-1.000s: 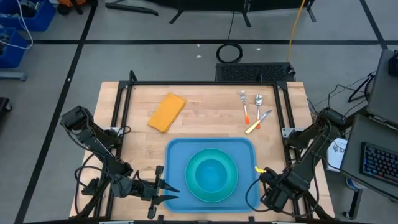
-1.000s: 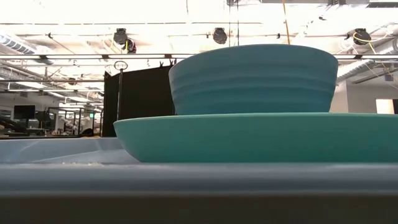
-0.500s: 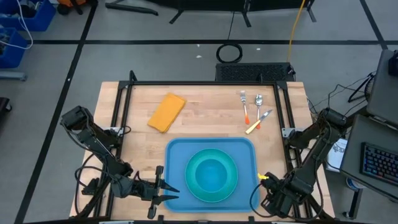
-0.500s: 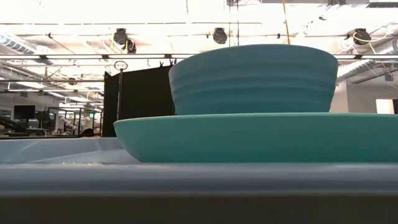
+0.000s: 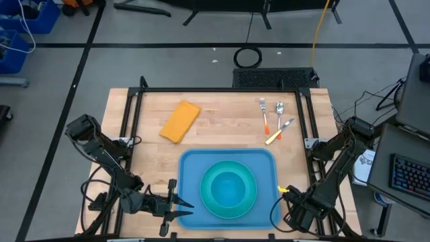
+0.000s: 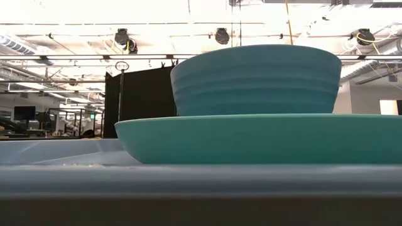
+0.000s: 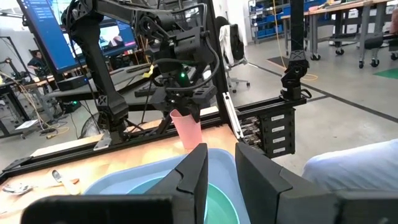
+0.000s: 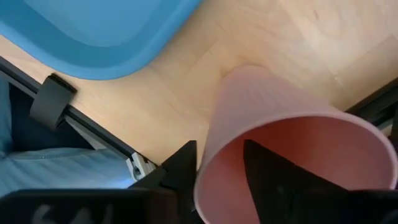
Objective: Set up tray
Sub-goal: Put the cup on top of the tray
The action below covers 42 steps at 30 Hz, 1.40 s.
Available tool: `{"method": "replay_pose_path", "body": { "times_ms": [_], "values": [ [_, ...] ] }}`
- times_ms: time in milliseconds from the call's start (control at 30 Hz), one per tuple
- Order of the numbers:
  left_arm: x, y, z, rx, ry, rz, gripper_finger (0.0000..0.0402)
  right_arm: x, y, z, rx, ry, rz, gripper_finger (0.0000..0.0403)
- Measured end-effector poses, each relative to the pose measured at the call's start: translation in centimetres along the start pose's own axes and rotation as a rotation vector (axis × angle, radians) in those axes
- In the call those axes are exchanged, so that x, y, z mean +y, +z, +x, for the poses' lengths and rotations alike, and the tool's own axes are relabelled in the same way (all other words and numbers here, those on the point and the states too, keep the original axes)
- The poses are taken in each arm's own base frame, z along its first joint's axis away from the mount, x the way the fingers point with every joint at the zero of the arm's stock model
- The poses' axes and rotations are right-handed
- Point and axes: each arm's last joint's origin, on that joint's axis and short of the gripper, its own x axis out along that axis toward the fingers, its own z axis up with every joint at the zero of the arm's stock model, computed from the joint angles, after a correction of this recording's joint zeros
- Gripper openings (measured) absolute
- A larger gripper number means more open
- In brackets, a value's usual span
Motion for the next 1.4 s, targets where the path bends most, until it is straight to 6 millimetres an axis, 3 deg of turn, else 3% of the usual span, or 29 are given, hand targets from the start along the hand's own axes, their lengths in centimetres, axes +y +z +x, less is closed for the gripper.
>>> {"method": "replay_pose_path", "body": {
  "times_ms": [300, 567, 967, 1400],
  "values": [
    [0.1, -0.1, 0.1, 0.004, 0.004, 0.002, 0.0088, 0.1, 0.0, 0.0, 0.007, 0.010, -0.028, 0.0007],
    [0.4, -0.2, 0.3, 0.012, 0.014, -0.005, 0.0088, 0.1, -0.1, -0.5, -0.006, -0.005, -0.031, 0.0002],
    [0.4, -0.2, 0.3, 0.013, 0.014, -0.003, 0.0088, 0.9, 0.9, -5.4, -0.117, 0.000, -0.039, 0.0001],
    [0.3, -0.4, 0.3, 0.030, 0.011, 0.004, 0.0088, 0.8, 4.9, -8.6, -0.197, -0.042, -0.076, 0.0000]
  ]
}}
